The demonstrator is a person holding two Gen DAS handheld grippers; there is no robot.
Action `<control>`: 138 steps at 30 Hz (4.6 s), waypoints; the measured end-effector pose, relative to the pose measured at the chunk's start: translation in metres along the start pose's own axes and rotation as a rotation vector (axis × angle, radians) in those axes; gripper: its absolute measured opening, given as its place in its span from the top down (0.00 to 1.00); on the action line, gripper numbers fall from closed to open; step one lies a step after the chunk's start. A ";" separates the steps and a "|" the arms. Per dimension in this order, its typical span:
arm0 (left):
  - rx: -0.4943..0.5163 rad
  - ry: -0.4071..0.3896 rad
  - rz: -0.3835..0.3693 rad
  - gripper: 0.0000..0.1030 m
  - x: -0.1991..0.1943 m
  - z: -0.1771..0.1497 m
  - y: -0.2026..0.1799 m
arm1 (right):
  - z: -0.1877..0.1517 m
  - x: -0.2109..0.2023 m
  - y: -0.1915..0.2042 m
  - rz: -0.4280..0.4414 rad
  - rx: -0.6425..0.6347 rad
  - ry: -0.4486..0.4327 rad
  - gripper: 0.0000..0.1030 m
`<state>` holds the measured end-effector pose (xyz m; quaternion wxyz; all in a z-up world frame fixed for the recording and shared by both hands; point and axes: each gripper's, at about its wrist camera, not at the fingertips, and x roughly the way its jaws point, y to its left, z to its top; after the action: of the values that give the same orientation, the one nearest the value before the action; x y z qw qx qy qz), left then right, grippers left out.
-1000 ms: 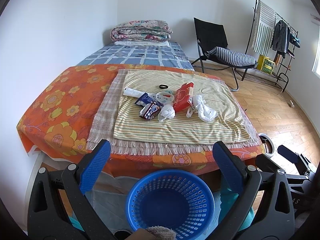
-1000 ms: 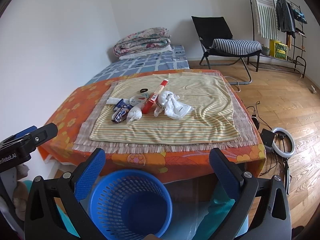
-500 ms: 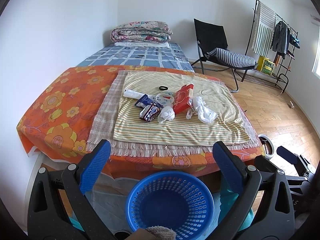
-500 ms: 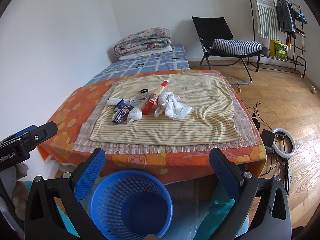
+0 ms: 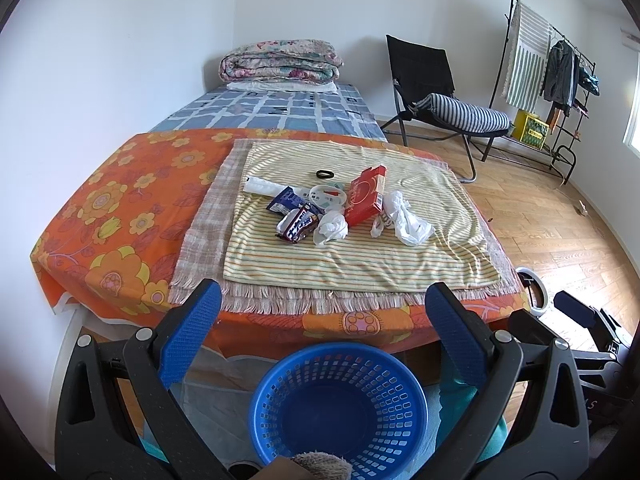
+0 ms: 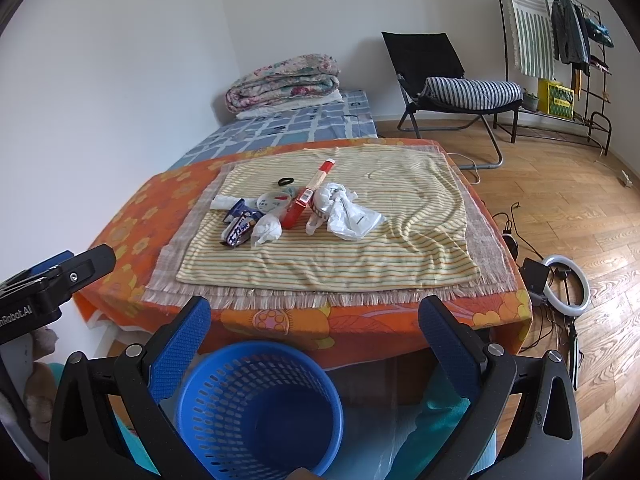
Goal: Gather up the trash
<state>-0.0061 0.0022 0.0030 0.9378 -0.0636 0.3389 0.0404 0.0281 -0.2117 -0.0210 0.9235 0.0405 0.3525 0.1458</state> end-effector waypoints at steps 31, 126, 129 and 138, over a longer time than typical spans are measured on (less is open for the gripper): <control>0.030 0.194 0.028 0.00 0.115 0.009 0.058 | 0.019 0.064 -0.023 -0.078 -0.025 0.031 0.00; -0.090 0.259 -0.233 0.88 0.280 0.047 0.095 | 0.094 0.277 -0.043 0.050 -0.048 0.269 0.34; -0.077 0.254 -0.226 0.88 0.277 0.048 0.092 | 0.090 0.290 -0.030 0.001 -0.108 0.284 0.34; 0.007 0.167 -0.225 0.88 0.238 0.055 0.076 | 0.089 0.281 -0.033 -0.048 -0.161 0.255 0.69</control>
<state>0.2020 0.0930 -0.1141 0.9053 -0.1009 0.4064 -0.0716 0.2943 -0.1566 -0.1396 0.8746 -0.0611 0.4551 0.1555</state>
